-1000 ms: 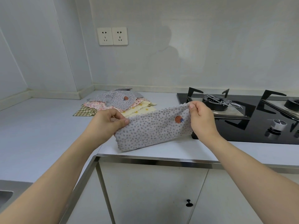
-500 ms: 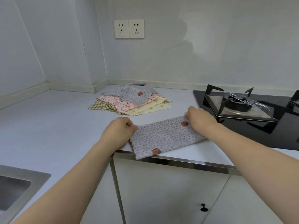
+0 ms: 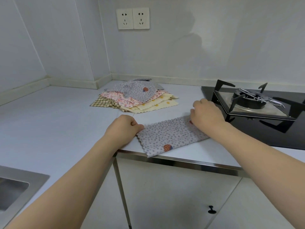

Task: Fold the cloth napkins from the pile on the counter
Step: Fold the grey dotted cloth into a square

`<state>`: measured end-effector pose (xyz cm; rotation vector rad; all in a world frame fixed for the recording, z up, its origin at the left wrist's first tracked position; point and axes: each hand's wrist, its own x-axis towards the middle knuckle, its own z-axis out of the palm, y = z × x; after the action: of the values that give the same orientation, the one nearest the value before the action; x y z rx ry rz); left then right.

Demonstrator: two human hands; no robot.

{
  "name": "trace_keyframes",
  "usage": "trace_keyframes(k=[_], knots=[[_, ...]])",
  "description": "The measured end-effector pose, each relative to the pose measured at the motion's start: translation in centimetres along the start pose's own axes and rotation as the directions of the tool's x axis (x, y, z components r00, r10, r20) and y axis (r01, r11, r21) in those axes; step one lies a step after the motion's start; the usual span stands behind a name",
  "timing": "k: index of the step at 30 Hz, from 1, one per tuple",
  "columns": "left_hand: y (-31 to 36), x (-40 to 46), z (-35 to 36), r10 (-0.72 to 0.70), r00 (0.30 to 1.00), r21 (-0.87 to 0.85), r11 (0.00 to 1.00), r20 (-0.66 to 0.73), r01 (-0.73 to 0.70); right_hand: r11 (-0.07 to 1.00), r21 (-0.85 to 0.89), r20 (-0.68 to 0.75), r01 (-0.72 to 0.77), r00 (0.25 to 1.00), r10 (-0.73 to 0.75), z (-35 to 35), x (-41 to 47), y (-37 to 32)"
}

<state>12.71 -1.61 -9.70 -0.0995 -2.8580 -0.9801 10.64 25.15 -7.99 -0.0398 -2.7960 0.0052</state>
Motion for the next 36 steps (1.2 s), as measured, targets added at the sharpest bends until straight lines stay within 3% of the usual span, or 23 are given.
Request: trace_keyframes(k=[1, 3, 6, 9, 19, 22, 24, 27, 30, 36], knots=[[0.0, 0.0, 0.0, -0.004, 1.000, 0.000, 1.000, 0.006, 0.004, 0.999, 0.007, -0.016, 0.035, 0.999, -0.035, -0.3, -0.8, -1.0], [0.1, 0.0, -0.1, -0.004, 1.000, 0.002, 1.000, 0.008, 0.004, 0.996, 0.033, 0.097, 0.081, 0.992, -0.084, -0.3, -2.6, -2.9], [0.1, -0.1, -0.2, 0.011, 1.000, 0.042, 0.999, -0.001, -0.011, 0.996, 0.078, 0.321, 0.046, 0.945, -0.069, 0.9, -4.4, -3.7], [0.2, -0.4, -0.2, 0.047, 0.999, 0.126, 0.991, 0.002, -0.047, 0.993, 0.114, 0.404, 0.019, 0.913, -0.064, 1.6, -4.3, -2.3], [0.8, -0.7, -0.5, 0.053, 0.999, 0.219, 0.974, 0.009, -0.053, 0.986, 0.133, 0.402, 0.098, 0.904, -0.144, 2.7, -3.0, 1.7], [2.2, -1.4, -0.6, 0.109, 0.988, 0.342, 0.937, -0.113, -0.064, 0.988, 0.124, 0.402, 0.091, 0.906, -0.134, 2.7, -3.2, 1.4], [4.9, -1.8, 0.4, 0.176, 0.971, 0.232, 0.963, -0.164, -0.135, 0.988, 0.126, 0.405, 0.092, 0.904, -0.136, 2.4, -3.2, 1.4], [9.5, -2.1, 4.2, 0.199, 0.980, 0.093, 0.976, 0.012, -0.199, 0.985, 0.153, 0.417, 0.079, 0.899, -0.137, 2.1, -3.2, 1.4], [9.7, -1.8, 7.8, 0.178, 0.972, 0.225, 0.951, 0.151, -0.210, 0.985, 0.158, 0.419, 0.067, 0.899, -0.129, 1.8, -3.3, 1.4], [7.4, -2.1, 7.9, 0.073, 0.962, 0.394, 0.902, 0.264, -0.177, 0.983, 0.177, 0.422, 0.046, 0.899, -0.118, 2.0, -3.2, 1.4]])
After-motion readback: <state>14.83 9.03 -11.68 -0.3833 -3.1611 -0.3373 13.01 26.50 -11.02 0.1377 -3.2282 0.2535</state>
